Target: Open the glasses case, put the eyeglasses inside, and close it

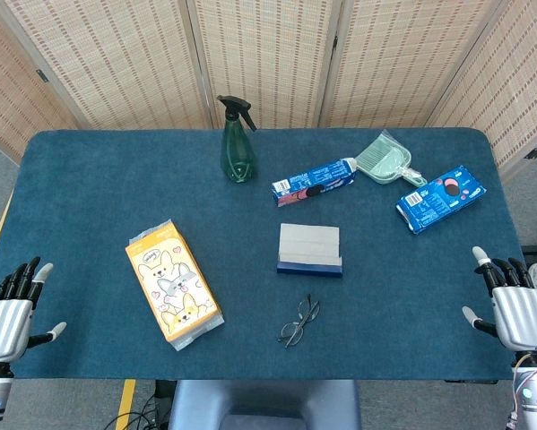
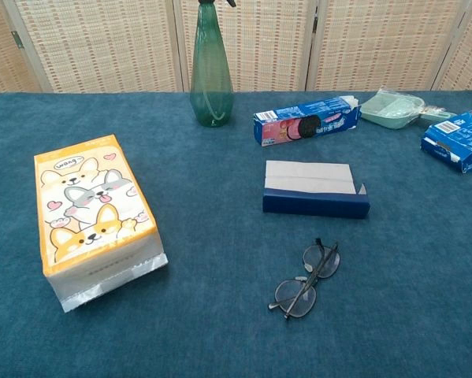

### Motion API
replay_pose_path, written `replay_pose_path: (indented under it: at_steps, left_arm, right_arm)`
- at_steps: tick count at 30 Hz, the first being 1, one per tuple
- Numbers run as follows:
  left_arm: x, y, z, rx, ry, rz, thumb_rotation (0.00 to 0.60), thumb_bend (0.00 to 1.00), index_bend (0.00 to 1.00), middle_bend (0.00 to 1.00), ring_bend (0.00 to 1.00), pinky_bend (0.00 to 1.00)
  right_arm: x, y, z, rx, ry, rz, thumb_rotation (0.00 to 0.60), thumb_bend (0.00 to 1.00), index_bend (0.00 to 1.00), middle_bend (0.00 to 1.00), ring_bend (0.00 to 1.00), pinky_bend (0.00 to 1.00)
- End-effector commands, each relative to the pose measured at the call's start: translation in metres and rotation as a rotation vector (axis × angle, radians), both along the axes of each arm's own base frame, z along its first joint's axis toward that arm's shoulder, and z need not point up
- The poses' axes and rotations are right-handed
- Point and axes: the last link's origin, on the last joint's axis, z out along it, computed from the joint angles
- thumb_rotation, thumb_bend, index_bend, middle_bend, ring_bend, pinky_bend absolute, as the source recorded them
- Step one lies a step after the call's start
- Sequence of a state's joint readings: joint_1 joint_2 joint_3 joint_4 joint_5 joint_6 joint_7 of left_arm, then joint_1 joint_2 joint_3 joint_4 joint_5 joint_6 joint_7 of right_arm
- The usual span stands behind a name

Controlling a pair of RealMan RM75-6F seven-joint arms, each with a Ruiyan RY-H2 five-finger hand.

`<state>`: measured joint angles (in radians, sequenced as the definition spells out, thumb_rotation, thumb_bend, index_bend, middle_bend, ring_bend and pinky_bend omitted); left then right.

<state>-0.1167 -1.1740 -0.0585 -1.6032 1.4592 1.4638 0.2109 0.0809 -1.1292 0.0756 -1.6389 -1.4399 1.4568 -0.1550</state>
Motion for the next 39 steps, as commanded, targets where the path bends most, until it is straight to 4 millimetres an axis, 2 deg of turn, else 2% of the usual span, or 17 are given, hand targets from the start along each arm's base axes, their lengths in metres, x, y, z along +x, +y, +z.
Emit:
replay_pose_path:
  at_steps: [1,10,13,14,15,16,17,18,21,25,32,39]
  left_arm:
    - [0.001,0.0,0.0,0.001,-0.002,-0.005,0.6,0.13,0.0,0.0,0.0,0.16]
    - [0.002,-0.005,0.003,0.008,-0.006,-0.005,0.6,0.13,0.0,0.0,0.0,0.16]
    - [0.002,-0.006,0.004,0.014,-0.008,-0.005,0.6,0.13,0.0,0.0,0.0,0.16]
    - [0.001,-0.007,0.004,0.014,-0.008,-0.004,0.6,0.13,0.0,0.0,0.0,0.16]
    - [0.001,-0.007,0.004,0.014,-0.009,-0.003,0.6,0.13,0.0,0.0,0.0,0.16]
    - [0.001,-0.007,0.004,0.013,-0.009,-0.003,0.6,0.13,0.0,0.0,0.0,0.16]
    - [0.0,-0.007,0.003,0.012,-0.01,-0.003,0.6,0.13,0.0,0.0,0.0,0.16]
    - [0.0,-0.007,0.003,0.011,-0.011,-0.003,0.6,0.13,0.0,0.0,0.0,0.16]
    - [0.0,-0.008,0.003,0.01,-0.013,-0.003,0.6,0.13,0.0,0.0,0.0,0.16]
    - [-0.002,-0.01,0.004,0.013,-0.012,0.002,0.6,0.13,0.0,0.0,0.0,0.16]
    - [-0.005,-0.015,0.006,0.009,-0.003,0.018,0.6,0.13,0.0,0.0,0.0,0.16]
    - [-0.006,-0.018,0.008,0.007,-0.002,0.024,0.6,0.13,0.0,0.0,0.0,0.16]
  right_arm:
    - [0.001,-0.001,-0.001,0.002,-0.004,0.006,0.6,0.21,0.06,0.32,0.21,0.12]
    - [0.004,-0.003,-0.002,0.02,-0.001,0.036,0.6,0.21,0.1,0.34,0.26,0.16]
    - [0.006,-0.006,-0.003,0.023,0.006,0.049,0.6,0.21,0.11,0.42,0.38,0.23]
    - [0.008,-0.009,-0.004,0.032,0.015,0.053,0.6,0.22,0.13,0.51,0.48,0.32]
    - [0.009,-0.011,-0.006,0.051,0.019,0.052,0.6,0.25,0.13,0.65,0.62,0.47]
    - [0.011,-0.013,-0.009,0.078,0.021,0.048,0.6,0.27,0.14,0.74,0.7,0.57]
    - [0.015,-0.017,-0.013,0.115,0.03,0.046,0.6,0.31,0.14,0.85,0.81,0.71]
    - [0.019,-0.021,-0.017,0.142,0.039,0.052,0.6,0.33,0.14,0.9,0.87,0.79]
    - [0.032,-0.035,-0.03,0.221,0.037,0.085,0.6,0.41,0.14,0.97,0.97,0.87]
    - [0.046,-0.057,-0.05,0.311,0.032,0.121,0.6,0.52,0.14,1.0,1.0,0.89]
    - [0.07,-0.094,-0.092,0.452,0.022,0.176,0.6,0.64,0.15,1.0,1.0,0.9]
    - [0.081,-0.13,-0.131,0.56,-0.01,0.157,0.6,0.79,0.18,1.0,1.0,0.9]
